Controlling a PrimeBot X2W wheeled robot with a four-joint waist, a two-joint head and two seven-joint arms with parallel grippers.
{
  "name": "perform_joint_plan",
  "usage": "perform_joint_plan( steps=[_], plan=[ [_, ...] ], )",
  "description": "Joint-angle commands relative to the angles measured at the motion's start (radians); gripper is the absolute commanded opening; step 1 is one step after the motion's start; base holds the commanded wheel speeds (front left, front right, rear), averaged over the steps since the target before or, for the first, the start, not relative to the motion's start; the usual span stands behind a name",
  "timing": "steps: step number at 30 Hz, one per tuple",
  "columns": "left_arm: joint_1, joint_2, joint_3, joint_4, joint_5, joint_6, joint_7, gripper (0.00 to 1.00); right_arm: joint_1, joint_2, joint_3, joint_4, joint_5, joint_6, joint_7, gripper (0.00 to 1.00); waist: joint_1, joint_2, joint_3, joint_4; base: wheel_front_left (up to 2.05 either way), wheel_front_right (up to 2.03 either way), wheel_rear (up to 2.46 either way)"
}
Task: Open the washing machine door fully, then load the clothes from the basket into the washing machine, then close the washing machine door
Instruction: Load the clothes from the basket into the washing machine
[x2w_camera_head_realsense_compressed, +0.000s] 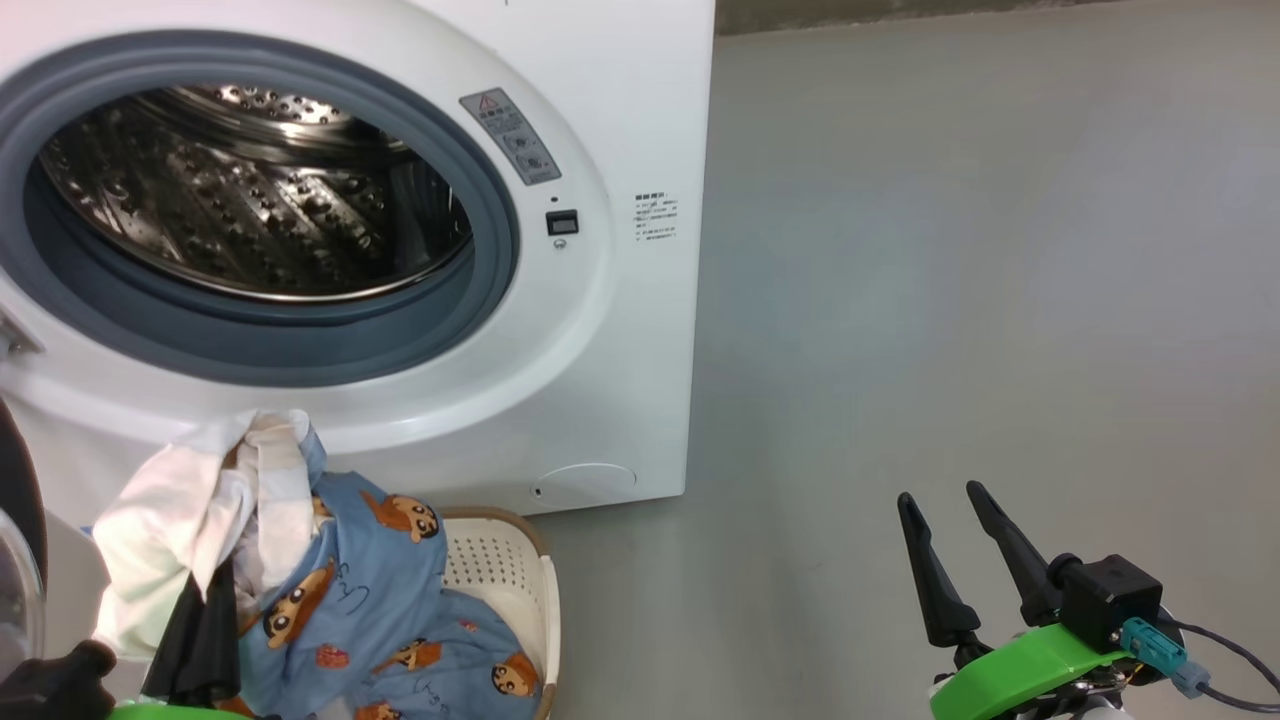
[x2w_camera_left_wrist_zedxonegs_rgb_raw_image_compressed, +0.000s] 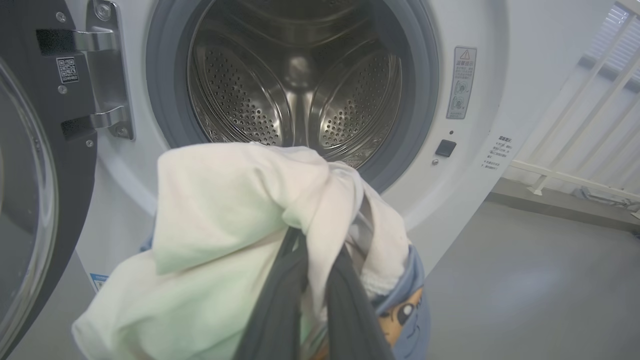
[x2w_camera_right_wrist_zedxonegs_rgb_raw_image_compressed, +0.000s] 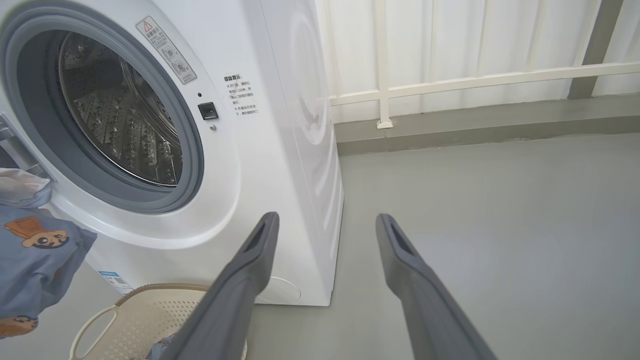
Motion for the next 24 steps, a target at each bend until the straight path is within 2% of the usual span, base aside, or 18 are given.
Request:
perform_joint_plan(
  steps=[1,12,24],
  plan=[
    [-0.013,0.013,0.046,-0.031,0.013,0.003,-0.006,0.0,-0.001,0.001,0.022,-0.023,-0.009,0.003,-0.012,1.0,0.0,0.0,-0.014,-0.009,0.0,0.0,0.0],
    [0.016,-0.026,0.078,-0.038,0.041,0.003,-0.006,0.0,0.029,0.001,0.011,-0.029,-0.007,0.003,-0.012,1.0,0.0,0.0,-0.041,-0.029,0.0,0.0,0.0],
    [0.01,-0.026,0.095,-0.041,0.041,0.003,-0.006,0.0,0.028,0.001,0.009,-0.039,0.0,0.003,-0.012,1.0,0.0,0.0,-0.01,-0.035,0.0,0.0,0.0]
  ],
)
